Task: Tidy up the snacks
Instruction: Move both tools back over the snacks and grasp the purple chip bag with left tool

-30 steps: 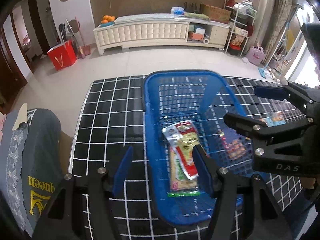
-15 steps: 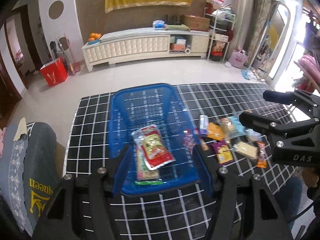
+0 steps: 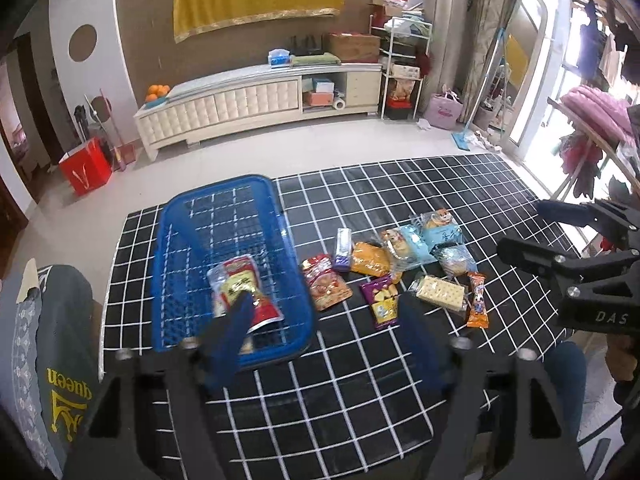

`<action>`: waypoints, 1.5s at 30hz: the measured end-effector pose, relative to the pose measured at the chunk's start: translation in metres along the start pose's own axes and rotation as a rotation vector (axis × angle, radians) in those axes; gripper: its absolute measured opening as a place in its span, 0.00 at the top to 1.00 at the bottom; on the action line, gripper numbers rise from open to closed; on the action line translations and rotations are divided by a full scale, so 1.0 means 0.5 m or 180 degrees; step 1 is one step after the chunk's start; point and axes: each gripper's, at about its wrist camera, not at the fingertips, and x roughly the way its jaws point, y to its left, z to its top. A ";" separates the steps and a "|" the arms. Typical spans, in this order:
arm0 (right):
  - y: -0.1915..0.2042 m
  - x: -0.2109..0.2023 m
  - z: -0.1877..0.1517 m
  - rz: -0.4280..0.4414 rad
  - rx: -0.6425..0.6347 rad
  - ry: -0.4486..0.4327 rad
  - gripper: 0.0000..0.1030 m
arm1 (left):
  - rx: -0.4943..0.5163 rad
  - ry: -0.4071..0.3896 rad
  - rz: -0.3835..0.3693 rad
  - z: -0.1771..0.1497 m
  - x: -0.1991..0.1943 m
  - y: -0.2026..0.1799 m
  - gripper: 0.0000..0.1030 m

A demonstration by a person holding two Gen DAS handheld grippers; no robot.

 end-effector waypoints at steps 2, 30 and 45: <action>-0.030 0.010 -0.012 -0.0024 0.0111 0.0072 0.17 | 0.0041 0.0026 -0.0025 0.002 0.016 -0.024 0.27; -0.264 0.226 -0.146 -0.0063 0.1001 0.1159 0.17 | -0.0250 0.1262 -0.0425 -0.014 0.371 -0.176 0.26; -0.291 0.291 -0.186 0.0037 0.1132 0.1369 0.17 | -0.0635 0.1756 -0.0234 -0.036 0.577 -0.131 0.26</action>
